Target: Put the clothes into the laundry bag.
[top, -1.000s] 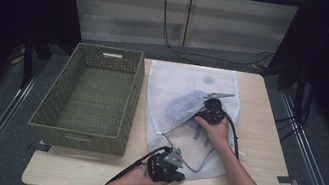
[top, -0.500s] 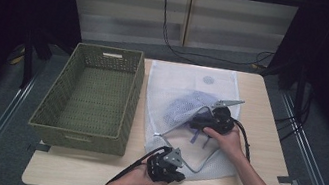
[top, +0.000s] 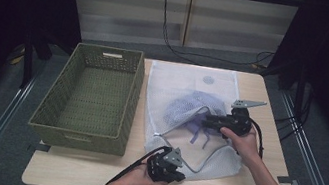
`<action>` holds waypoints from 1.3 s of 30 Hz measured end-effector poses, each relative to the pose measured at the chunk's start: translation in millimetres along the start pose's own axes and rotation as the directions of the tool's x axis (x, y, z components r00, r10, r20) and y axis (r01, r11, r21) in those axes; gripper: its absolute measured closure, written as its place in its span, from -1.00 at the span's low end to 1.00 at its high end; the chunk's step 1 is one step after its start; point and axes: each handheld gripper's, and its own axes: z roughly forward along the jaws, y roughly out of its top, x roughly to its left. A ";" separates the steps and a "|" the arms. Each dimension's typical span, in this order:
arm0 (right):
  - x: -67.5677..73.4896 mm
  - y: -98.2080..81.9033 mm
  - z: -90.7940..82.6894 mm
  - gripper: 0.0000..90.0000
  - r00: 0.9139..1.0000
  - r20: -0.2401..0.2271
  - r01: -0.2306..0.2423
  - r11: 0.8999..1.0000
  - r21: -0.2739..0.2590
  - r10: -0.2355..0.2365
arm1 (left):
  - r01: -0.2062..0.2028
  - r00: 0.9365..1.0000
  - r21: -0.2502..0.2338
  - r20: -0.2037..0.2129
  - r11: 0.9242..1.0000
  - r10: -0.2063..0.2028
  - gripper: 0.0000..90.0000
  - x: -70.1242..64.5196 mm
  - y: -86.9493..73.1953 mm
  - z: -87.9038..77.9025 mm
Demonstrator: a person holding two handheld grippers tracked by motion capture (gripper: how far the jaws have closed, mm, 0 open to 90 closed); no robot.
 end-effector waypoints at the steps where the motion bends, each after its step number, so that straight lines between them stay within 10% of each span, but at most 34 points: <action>1: -0.5 2.6 -1.8 0.28 1.000 0.003 0.000 1.000 -0.009 0.000 | 0.000 1.000 0.000 0.000 1.000 0.000 1.00 0.0 0.0 0.0; 12: -15.2 23.2 1.6 0.11 0.994 0.111 -0.004 0.999 -0.050 0.009 | -0.009 1.000 0.017 0.007 1.000 0.009 1.00 0.8 0.3 -1.3; 18: -14.6 27.4 20.0 0.22 0.995 0.099 0.006 1.000 -0.029 -0.004 | -0.006 1.000 0.009 0.005 1.000 0.006 1.00 0.2 0.0 -0.7; 26: -14.9 24.4 28.0 0.92 0.995 0.096 0.001 1.000 0.003 -0.001 | -0.016 1.000 0.023 -0.003 1.000 0.016 1.00 -0.2 0.4 -1.6; 39: 11.1 35.5 5.7 0.96 0.997 0.031 0.066 0.997 -0.039 -0.064 | -0.022 1.000 0.009 -0.002 1.000 0.022 1.00 -0.9 0.3 -0.5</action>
